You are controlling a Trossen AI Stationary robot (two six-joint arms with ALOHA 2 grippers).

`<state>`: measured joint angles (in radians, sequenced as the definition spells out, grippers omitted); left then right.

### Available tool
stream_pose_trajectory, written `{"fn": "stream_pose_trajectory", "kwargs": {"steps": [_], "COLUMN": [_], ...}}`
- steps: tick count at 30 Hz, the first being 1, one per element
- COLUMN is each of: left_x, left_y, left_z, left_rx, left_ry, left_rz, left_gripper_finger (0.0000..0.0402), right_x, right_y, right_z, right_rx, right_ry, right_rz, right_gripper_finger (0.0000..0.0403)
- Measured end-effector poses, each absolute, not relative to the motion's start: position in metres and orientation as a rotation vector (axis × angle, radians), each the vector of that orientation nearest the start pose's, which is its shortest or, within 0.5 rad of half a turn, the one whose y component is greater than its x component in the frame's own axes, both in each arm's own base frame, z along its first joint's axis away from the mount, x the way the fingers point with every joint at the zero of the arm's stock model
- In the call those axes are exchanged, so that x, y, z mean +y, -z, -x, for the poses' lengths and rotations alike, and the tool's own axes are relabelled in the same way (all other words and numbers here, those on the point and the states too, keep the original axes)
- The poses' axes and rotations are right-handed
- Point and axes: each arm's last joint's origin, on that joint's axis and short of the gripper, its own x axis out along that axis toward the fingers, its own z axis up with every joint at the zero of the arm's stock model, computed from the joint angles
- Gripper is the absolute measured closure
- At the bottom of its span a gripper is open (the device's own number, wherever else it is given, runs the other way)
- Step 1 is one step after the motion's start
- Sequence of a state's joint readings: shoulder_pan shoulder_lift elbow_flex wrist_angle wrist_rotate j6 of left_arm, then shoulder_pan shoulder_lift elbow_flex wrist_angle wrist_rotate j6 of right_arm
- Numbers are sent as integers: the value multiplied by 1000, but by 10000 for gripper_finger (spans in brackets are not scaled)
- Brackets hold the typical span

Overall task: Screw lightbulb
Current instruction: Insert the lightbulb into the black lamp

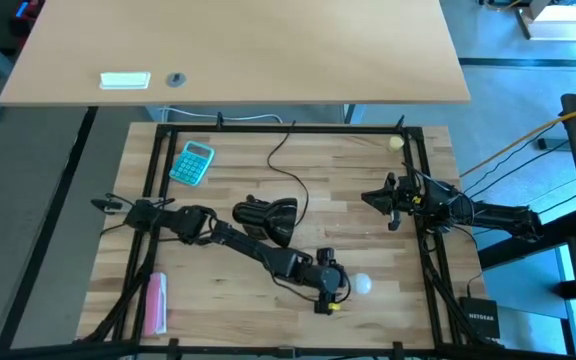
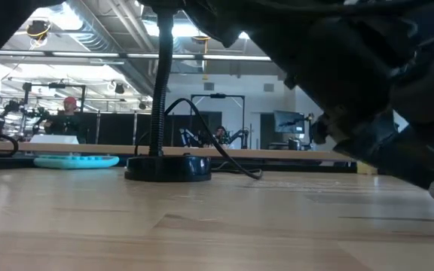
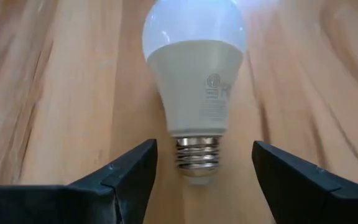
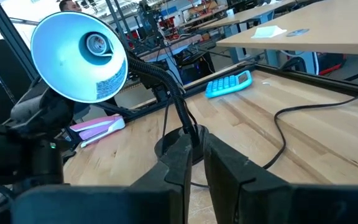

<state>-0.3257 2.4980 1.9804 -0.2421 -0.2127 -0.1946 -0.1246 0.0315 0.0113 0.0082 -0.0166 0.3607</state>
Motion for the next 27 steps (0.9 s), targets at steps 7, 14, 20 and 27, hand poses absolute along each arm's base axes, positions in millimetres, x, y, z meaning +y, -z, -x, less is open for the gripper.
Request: {"fn": "stream_pose_trajectory", "kwargs": {"steps": [7,14,20,27], "left_x": [-164,-163,-163,-163], "left_y": [-127,-121,-119,-120], "left_z": [-519,-516,-516,-516], "left_rx": [721,736,737,732], "left_ry": [-28,-21,-16,-15], "left_rz": [9,-15,-29,-28], "left_gripper_finger": [197,273,318,314], "right_x": [-12,-12,-13,-12], "right_y": [-166,-166,-169,-169], "right_z": [-98,-98,-98,-98], "right_rx": [-8,-16,-41,-45], "right_ry": [118,121,127,124], "right_rz": [-359,-358,-358,-359], "right_gripper_finger": [356,356,356,356]}}
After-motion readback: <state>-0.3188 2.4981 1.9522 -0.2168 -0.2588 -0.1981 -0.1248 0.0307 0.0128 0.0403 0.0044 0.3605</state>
